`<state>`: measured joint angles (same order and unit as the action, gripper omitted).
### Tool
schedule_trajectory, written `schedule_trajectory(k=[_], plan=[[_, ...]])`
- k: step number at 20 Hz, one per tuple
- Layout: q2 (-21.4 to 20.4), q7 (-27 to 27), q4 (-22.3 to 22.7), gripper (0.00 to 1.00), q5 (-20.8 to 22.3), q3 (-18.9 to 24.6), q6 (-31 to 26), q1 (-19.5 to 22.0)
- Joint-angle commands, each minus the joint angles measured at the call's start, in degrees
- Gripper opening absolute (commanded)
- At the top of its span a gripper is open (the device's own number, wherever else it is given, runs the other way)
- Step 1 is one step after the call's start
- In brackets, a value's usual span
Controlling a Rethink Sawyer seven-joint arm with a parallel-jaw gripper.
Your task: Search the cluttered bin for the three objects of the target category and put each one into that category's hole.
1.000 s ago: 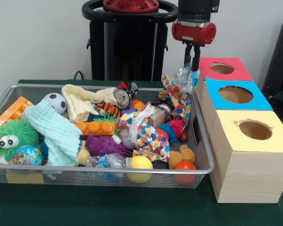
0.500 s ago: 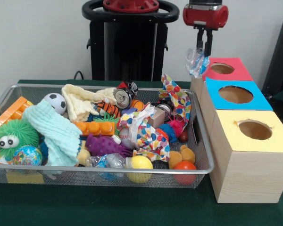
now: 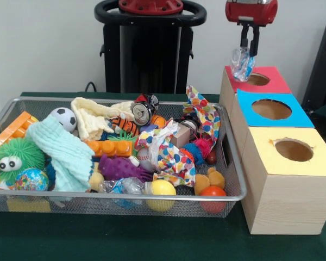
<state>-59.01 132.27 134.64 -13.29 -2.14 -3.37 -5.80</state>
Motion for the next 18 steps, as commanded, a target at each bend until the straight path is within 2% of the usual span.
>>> schedule_trajectory(k=[1,5,11,15,18], plan=[[-0.73,6.82,-6.09,0.00,-0.40,-5.57,-10.51,-3.02],[-0.13,6.14,-7.94,0.00,0.23,-7.39,-10.73,-4.31],[2.60,6.10,-13.13,0.00,0.64,-10.08,-11.95,-7.58],[4.35,6.64,-13.53,0.00,0.27,-10.39,-8.76,-8.98],[4.92,7.18,-12.79,0.00,-0.23,-8.99,-5.89,-8.87]])
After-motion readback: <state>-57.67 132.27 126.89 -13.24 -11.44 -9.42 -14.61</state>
